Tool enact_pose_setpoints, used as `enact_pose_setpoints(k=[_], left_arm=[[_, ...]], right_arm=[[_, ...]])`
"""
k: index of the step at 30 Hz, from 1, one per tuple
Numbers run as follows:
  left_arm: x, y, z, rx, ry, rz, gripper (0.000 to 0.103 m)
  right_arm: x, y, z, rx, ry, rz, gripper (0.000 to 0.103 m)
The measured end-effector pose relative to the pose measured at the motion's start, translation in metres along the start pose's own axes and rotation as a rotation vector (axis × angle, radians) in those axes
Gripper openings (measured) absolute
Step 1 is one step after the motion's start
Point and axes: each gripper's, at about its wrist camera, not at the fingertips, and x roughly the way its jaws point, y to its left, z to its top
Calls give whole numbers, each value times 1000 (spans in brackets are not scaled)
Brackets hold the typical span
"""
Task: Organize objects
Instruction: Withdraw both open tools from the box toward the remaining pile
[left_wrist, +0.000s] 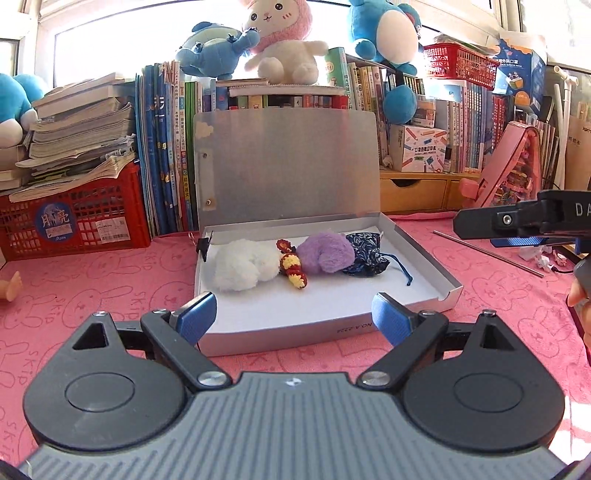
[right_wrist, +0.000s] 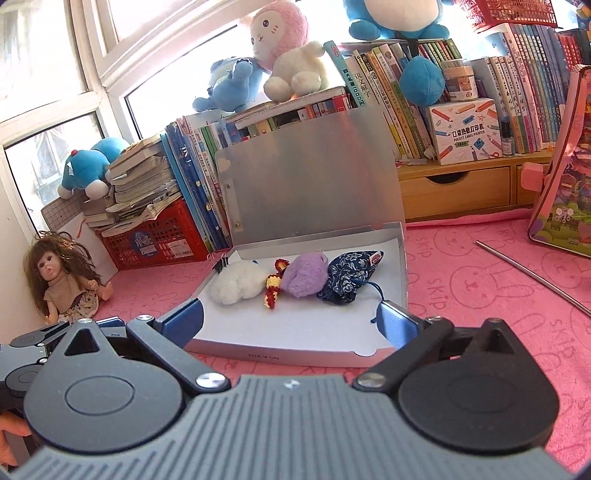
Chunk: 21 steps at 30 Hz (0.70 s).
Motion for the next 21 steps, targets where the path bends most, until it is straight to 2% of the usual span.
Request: enact_pose_setpoints(k=[15, 21], left_arm=[[-57, -5, -38, 4, -11, 0, 94], [-74, -7, -56, 30, -25, 25, 94]], right_arm=[[-40, 20, -44, -118, -3, -13, 103], [-50, 24, -62, -138, 1, -12, 103]])
